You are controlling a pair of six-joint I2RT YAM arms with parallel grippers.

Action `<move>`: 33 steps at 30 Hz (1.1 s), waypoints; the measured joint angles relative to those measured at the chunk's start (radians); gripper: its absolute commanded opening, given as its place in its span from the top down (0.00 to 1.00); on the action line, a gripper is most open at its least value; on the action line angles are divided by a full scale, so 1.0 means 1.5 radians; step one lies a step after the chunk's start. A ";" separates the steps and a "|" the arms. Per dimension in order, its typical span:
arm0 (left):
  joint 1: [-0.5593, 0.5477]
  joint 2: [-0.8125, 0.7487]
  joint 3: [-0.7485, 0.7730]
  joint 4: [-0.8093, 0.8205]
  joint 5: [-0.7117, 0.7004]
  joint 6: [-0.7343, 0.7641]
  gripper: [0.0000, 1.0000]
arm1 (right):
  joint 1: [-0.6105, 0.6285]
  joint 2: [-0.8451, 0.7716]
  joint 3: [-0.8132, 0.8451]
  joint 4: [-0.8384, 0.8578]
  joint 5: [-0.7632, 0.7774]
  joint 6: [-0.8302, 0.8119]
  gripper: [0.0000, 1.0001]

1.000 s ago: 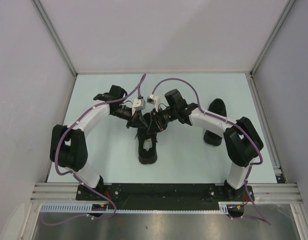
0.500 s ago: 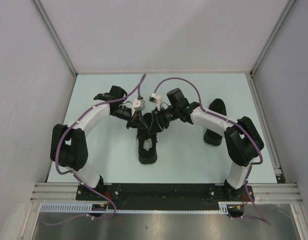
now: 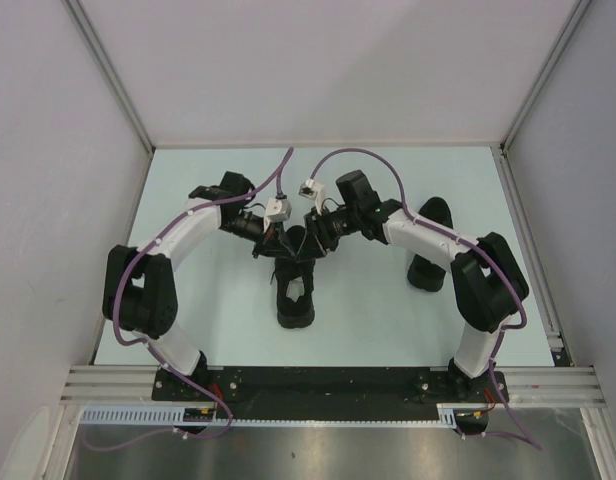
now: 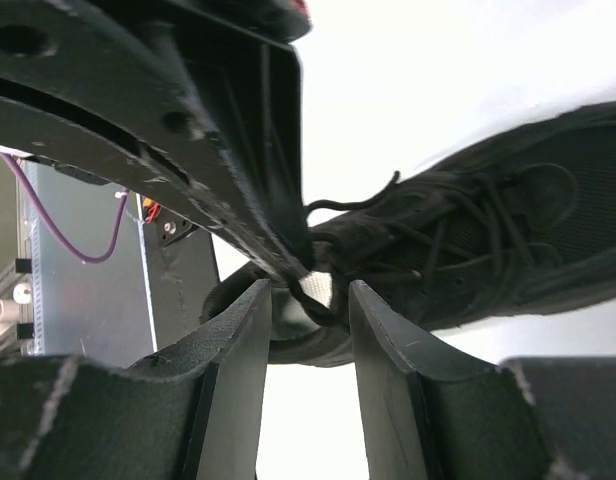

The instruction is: Tie the shoes

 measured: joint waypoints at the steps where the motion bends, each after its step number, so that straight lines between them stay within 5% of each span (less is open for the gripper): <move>1: 0.000 0.001 0.002 -0.002 0.000 0.002 1.00 | 0.002 0.000 0.000 0.000 -0.001 -0.001 0.59; 3: 0.000 0.003 0.005 -0.005 0.000 0.004 1.00 | 0.006 0.000 0.000 0.001 -0.003 -0.002 0.62; 10: 0.001 0.007 0.013 -0.009 -0.001 0.019 0.96 | 0.008 0.000 0.001 0.003 -0.011 -0.011 1.00; 19: 0.015 0.009 0.013 -0.022 0.001 0.032 0.73 | 0.010 0.000 0.001 -0.003 -0.004 -0.018 1.00; 33: 0.033 0.007 -0.022 0.083 0.003 -0.079 0.72 | 0.009 0.000 0.001 -0.003 0.001 -0.016 1.00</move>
